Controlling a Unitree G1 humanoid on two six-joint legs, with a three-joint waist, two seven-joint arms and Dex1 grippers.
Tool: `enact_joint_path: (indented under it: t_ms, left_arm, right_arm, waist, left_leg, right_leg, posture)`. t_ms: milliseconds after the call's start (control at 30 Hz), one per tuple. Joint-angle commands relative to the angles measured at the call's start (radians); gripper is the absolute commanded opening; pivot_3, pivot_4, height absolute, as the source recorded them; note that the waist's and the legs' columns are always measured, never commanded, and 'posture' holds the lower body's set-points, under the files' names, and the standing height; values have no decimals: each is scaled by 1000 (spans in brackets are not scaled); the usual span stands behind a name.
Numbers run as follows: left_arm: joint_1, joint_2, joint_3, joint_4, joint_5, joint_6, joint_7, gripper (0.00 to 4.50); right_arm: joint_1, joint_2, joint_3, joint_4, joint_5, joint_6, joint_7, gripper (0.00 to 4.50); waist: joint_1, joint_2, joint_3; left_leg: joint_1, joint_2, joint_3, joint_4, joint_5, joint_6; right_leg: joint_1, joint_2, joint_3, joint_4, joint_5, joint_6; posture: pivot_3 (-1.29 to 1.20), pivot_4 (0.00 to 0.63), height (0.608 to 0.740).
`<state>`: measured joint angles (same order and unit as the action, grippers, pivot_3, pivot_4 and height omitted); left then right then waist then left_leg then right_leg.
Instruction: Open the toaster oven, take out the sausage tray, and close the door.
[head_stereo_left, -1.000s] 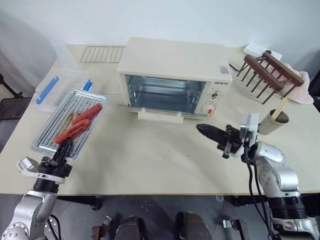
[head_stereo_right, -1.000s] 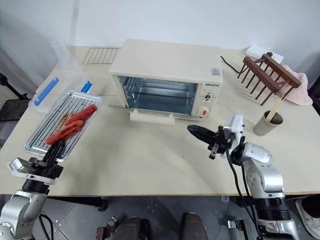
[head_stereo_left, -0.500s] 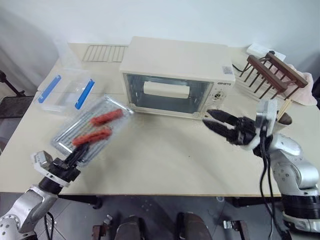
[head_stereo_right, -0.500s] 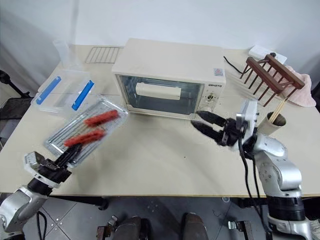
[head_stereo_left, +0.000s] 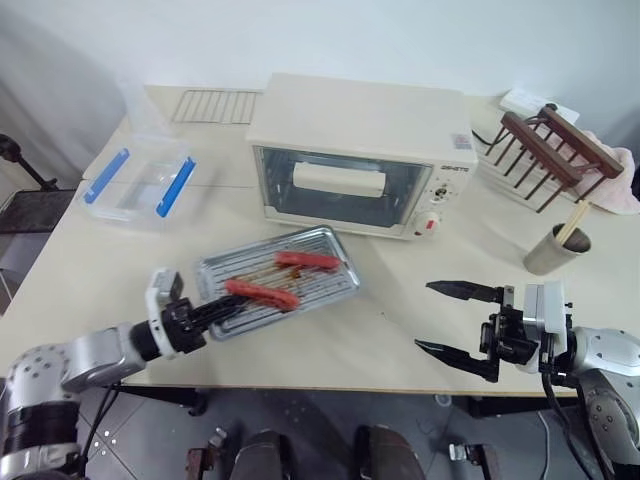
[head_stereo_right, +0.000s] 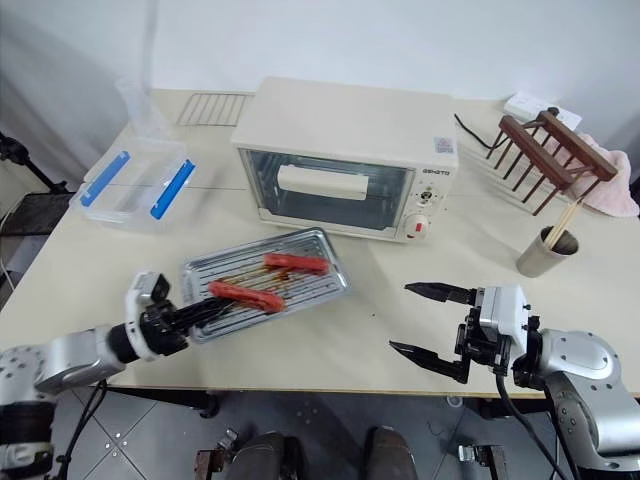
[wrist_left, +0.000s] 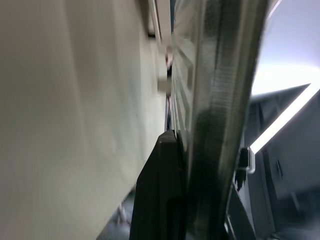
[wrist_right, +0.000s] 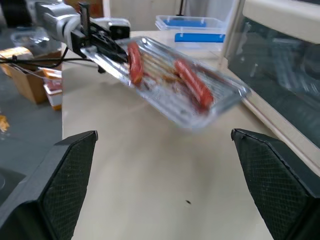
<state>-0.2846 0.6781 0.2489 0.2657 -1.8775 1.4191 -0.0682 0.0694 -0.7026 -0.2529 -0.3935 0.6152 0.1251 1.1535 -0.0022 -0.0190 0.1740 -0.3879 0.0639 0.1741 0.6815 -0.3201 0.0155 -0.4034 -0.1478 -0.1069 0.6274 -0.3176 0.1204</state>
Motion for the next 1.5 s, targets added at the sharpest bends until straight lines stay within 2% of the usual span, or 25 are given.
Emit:
enact_joint_path:
  t_ms: [33, 267, 600, 633, 700, 867, 967, 1067, 1100, 1267, 1367, 1500]
  left_arm:
    - [-120, -40, -79, 66, 111, 15, -55, 0]
    - [-321, -154, -219, 157, 432, 54, -174, 0]
    - [-423, -212, -309, 204, 753, 69, -403, 0]
    - [-428, -215, -311, 204, 780, 57, -417, 433]
    - [-431, -216, -317, 195, 823, 49, -457, 902]
    - [-421, -196, -337, 133, 921, -3, -554, 2416]
    - [-356, -83, -402, -12, 1026, -167, -692, 3317]
    - [-276, 12, -363, -112, 1085, -340, -799, 4170]
    - [-237, 49, -359, -140, 1129, -454, -860, 4446]
    - [-59, 181, -278, -152, 1267, -858, -1075, 4488]
    - [83, 213, -171, -89, 1380, -1254, -1165, 4488]
    - [145, 225, -83, -14, 1412, -1440, -1227, 4488]
  right_arm:
    - [25, -17, -53, -53, 5, -21, -16, 4478]
    - [108, -23, -101, -109, 5, -13, -52, 4478]
    - [182, -31, -132, -168, 17, 11, -89, 4478]
    - [185, -33, -133, -170, 17, 14, -90, 4500]
    - [191, -36, -135, -174, 19, 19, -93, 4500]
    - [207, -43, -139, -174, 16, 20, -85, 4500]
    - [225, -48, -156, -154, 14, 5, -60, 4500]
    - [243, -52, -182, -116, 5, -18, -30, 4500]
    - [243, -50, -189, -100, -3, -28, -28, 4500]
    - [239, -36, -215, -8, -38, -82, -27, 4500]
    - [220, -42, -216, 50, -78, -123, -31, 4500]
    - [214, -87, -236, 63, 45, -25, 43, 4500]
  waist:
    - [3, 0, 0]
    - [46, 3, -1]
    - [80, 8, -4]
    - [80, 8, -4]
    - [79, 8, -4]
    - [72, 7, -4]
    - [56, 7, -4]
    - [36, 7, -4]
    - [24, 7, -4]
    - [-4, 9, -2]
    - [-7, 10, -2]
    - [6, 10, -1]
  left_leg:
    - [0, 0, 0, 0, 0, 0]
    - [0, -3, -2, 1, 1, 1]
    - [1, -10, -10, 1, 1, 4]
    - [1, -11, -11, 1, 1, 5]
    - [0, -11, -12, 1, 1, 5]
    - [0, -11, -12, 1, 1, 6]
    - [0, -10, -12, 1, 1, 6]
    - [0, -7, -11, 1, 2, 5]
    - [1, -6, -11, 0, 2, 4]
    - [3, 1, -8, -2, 1, 1]
    - [2, 2, -6, -3, 1, 0]
    - [-1, 3, -5, -3, 0, 2]
  right_leg:
    - [0, 0, 0, 0, 0, 0]
    - [3, -1, -1, -1, 0, 1]
    - [11, -5, -1, -6, 1, 2]
    - [11, -5, 0, -6, 1, 2]
    - [12, -5, 0, -6, 1, 2]
    - [11, -5, -1, -6, 1, 2]
    - [11, -4, -1, -6, 1, 2]
    - [10, -2, -1, -6, 1, 2]
    - [11, -2, -1, -6, 1, 2]
    - [8, 1, -2, -4, -1, -2]
    - [5, 1, -1, -4, -1, -2]
    - [0, -2, -1, -4, -1, -2]
  posture:
    - [0, 150, 740]
    - [0, 150, 740]
    - [0, 150, 740]
    - [0, 150, 740]
    - [0, 150, 740]
    - [0, 150, 740]
    - [0, 150, 740]
    - [0, 150, 740]
    - [0, 150, 740]
    - [0, 150, 740]
    - [0, 150, 740]
    - [0, 150, 740]
